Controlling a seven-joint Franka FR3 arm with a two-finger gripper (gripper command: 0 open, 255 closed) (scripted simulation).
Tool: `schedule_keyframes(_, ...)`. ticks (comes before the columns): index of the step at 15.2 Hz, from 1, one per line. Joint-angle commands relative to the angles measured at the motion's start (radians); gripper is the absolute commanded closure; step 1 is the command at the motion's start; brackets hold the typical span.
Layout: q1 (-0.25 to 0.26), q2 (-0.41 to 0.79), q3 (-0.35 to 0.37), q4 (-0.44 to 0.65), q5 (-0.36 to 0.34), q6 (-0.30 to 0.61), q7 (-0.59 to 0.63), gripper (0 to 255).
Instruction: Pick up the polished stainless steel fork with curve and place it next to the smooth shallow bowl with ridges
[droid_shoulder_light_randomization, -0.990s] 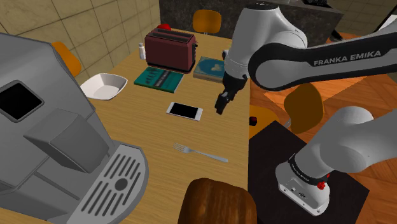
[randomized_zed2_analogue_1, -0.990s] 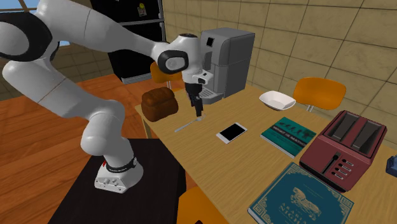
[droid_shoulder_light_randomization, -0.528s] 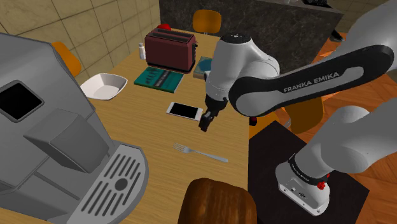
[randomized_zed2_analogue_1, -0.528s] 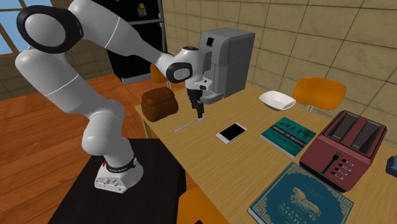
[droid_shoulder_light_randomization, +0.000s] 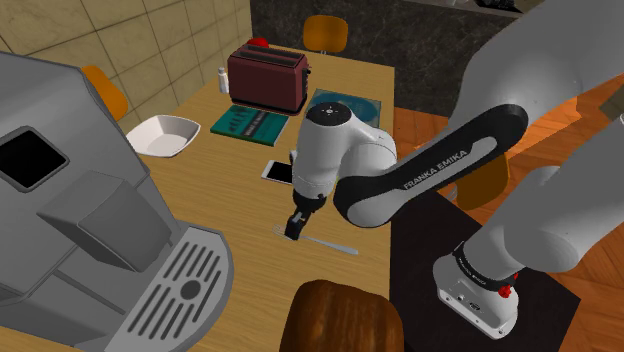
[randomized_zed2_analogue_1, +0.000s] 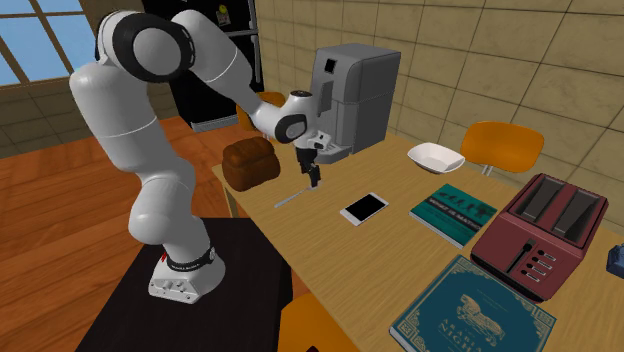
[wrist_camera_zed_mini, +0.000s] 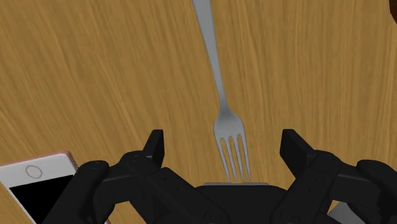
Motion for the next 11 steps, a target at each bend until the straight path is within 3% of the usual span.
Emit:
schedule_keyframes(1, -0.001, 0.059, 0.013, 0.020, -0.048, 0.034, 0.041, 0)
schedule_keyframes(8, 0.002, 0.184, -0.012, 0.020, -0.201, 0.136, 0.151, 0)
schedule_keyframes(11, 0.004, 0.184, -0.014, 0.020, -0.200, 0.136, 0.150, 0)
